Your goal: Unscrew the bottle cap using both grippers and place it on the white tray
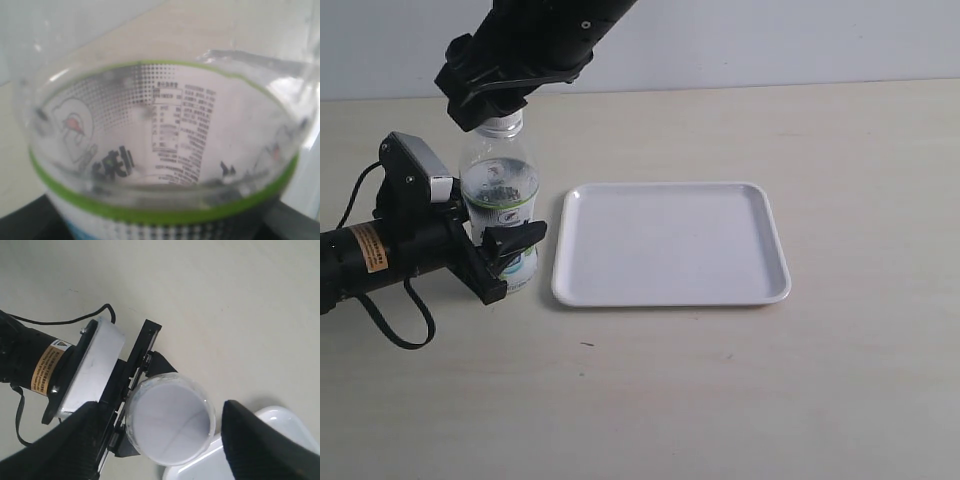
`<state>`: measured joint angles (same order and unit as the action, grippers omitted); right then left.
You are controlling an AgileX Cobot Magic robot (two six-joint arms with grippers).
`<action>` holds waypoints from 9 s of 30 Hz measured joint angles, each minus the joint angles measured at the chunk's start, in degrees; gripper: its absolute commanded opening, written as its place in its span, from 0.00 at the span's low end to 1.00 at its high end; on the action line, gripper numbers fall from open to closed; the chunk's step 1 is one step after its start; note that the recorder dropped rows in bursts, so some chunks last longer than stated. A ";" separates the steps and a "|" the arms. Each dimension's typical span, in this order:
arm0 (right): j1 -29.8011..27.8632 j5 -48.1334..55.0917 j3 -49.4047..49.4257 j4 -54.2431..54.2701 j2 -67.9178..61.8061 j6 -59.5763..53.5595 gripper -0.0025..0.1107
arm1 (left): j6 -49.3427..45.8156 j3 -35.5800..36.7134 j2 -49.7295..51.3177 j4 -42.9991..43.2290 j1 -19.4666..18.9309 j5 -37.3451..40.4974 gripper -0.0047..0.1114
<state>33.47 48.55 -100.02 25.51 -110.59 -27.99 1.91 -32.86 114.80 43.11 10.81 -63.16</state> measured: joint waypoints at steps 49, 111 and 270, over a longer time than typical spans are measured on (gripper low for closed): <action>0.00 0.22 0.00 -2.80 -1.47 -2.50 0.02 | 0.00 0.00 0.00 0.31 0.00 -0.24 0.04; -3.56 12.31 8.82 -41.22 16.36 24.36 0.02 | 2.71 -0.20 1.18 -5.82 0.00 -2.77 0.04; -11.47 -51.69 84.42 -19.61 76.06 20.11 0.02 | 28.08 32.69 -114.42 -21.66 -5.48 64.18 0.04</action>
<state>22.00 -3.14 -15.60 5.90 -34.53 -7.87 29.99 -0.17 0.38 21.45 5.33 1.03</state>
